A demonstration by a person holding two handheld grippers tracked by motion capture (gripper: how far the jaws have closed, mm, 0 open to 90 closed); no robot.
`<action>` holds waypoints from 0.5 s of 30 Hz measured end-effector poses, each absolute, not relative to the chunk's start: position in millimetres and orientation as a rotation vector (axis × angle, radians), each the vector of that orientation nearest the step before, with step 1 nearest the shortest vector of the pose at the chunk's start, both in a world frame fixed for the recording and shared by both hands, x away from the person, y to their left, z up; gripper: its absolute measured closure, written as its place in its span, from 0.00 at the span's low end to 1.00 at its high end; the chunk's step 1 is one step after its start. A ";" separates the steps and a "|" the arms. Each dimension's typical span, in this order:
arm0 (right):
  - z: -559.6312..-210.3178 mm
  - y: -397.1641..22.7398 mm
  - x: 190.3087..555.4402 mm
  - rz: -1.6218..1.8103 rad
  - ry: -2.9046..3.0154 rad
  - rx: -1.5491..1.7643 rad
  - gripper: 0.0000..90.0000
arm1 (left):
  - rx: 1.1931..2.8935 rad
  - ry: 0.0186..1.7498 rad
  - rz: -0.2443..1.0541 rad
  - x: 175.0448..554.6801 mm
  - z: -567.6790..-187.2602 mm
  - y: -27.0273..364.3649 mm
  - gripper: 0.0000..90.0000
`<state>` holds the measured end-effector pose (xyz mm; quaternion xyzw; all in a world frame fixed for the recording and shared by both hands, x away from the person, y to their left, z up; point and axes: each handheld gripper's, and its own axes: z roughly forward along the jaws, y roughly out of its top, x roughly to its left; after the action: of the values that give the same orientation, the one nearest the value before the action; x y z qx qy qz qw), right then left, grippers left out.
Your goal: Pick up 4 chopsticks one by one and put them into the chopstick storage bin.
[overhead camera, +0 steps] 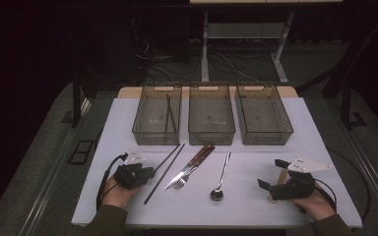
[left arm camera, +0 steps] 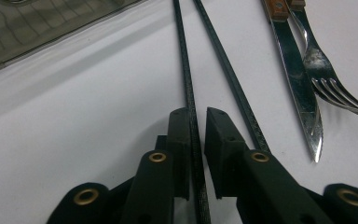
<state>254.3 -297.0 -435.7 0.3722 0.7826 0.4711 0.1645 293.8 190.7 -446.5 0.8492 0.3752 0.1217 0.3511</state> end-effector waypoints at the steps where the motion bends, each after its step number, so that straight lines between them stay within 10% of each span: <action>1: -435.7 -296.9 254.1 1.341 2.230 1.061 0.02 | 2.199 0.971 0.316 293.7 -446.5 190.5 0.92; 15: -434.8 -297.6 254.0 1.338 2.228 1.051 0.02 | 2.189 1.026 0.281 296.3 -443.9 190.6 0.96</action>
<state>254.0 -297.6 -434.8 0.3697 0.7834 0.4705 0.1680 296.3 190.6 -443.9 0.8436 0.3955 0.1082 0.3467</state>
